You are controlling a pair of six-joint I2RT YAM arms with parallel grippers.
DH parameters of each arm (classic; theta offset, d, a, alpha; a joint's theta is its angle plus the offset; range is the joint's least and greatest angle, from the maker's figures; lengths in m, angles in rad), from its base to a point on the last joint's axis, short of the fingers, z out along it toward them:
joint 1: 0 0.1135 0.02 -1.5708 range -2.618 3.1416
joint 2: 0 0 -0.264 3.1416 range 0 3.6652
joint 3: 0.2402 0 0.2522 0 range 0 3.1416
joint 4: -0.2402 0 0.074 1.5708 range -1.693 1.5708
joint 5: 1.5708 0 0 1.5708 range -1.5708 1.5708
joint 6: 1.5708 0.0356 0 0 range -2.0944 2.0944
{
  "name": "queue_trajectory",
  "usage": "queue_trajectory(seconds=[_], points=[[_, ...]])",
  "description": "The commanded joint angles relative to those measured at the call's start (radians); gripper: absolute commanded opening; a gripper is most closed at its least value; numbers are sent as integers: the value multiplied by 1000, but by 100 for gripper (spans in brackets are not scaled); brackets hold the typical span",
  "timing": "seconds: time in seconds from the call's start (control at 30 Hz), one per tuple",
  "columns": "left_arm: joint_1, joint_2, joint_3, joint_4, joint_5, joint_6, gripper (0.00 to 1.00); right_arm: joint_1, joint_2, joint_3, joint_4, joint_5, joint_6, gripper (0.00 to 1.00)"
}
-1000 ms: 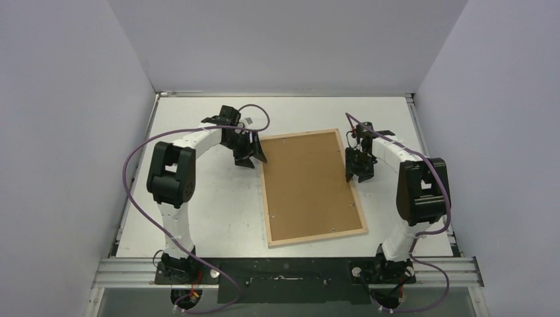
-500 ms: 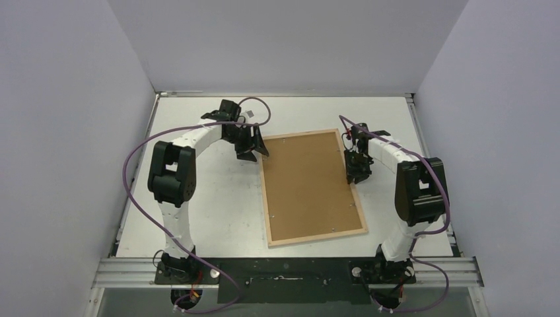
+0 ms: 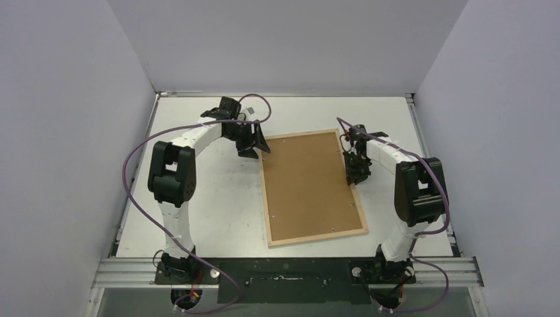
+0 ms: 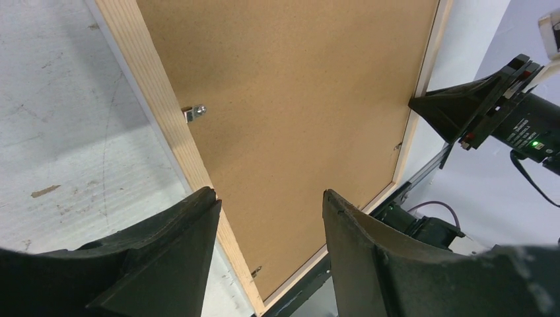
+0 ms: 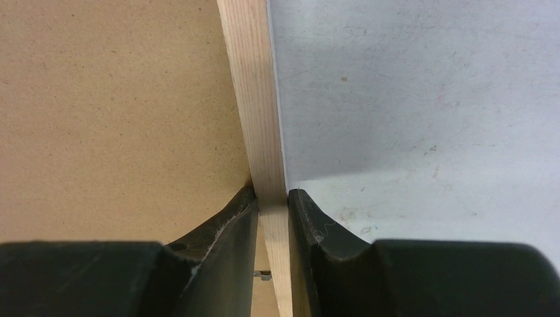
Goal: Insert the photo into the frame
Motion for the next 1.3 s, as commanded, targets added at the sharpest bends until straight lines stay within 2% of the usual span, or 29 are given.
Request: queue_trajectory(seconds=[0.0,0.33,0.5,0.77,1.03,1.27], points=[[0,-4,82,17,29,-39,57,35,-93,36,-15,123,6,13],[-13,3,217,130,27,-250,60,103,-199,301,-206,267,-9,5],[-13,11,304,158,44,-296,60,103,-220,399,-262,380,-43,4],[-36,41,380,254,98,-374,61,107,-261,426,-226,445,-135,4],[-149,221,701,269,86,-391,66,151,-346,424,-197,403,-81,4],[-226,374,904,408,129,-486,79,161,-396,396,-187,367,-42,4]])
